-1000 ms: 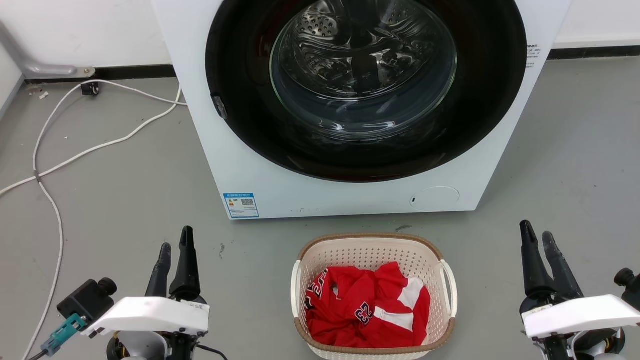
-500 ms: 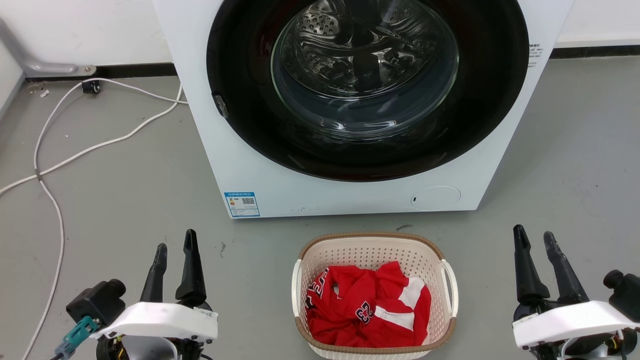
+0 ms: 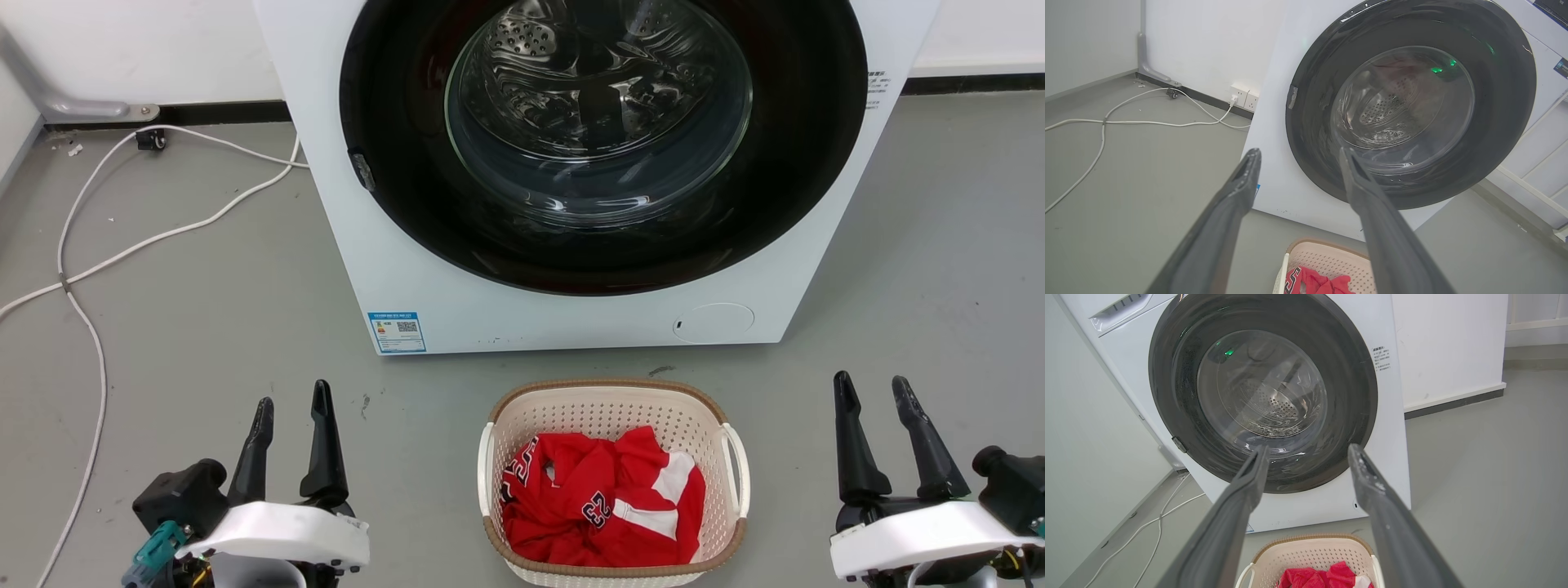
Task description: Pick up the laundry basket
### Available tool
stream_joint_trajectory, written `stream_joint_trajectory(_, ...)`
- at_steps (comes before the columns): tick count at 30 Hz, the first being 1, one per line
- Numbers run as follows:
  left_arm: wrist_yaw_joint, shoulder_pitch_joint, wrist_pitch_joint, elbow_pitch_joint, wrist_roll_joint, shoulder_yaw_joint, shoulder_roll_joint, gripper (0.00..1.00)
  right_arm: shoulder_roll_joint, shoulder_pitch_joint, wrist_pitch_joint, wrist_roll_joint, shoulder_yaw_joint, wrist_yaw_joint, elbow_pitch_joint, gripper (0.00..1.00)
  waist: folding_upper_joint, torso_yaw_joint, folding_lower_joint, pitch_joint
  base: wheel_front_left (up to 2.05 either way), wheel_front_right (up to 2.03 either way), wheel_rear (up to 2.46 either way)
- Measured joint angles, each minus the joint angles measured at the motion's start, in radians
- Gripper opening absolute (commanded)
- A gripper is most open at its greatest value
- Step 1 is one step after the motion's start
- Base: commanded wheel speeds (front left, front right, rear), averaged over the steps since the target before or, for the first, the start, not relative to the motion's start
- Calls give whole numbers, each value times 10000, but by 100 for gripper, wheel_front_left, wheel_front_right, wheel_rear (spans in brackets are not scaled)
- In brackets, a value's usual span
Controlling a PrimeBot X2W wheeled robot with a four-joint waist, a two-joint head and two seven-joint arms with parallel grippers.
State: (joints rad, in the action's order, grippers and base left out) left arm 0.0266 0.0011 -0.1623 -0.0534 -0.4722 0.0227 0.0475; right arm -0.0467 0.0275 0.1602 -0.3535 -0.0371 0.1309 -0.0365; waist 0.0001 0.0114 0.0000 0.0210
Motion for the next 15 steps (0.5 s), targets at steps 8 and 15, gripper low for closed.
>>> stream_joint_trajectory(8, 81, 116, -186, 15, 792, 59, 2, 100, -2, 128, 201, 880, -2, 0, 25, 100, 0, 2, 0, 1, 0, 0, 0)
stream_joint_trajectory(15, 98, 165, -343, 36, 1430, 75, 4, 100, -2, 199, 355, 1549, -4, 0, 92, 100, 0, 2, 0, 1, 0, 0, 0)
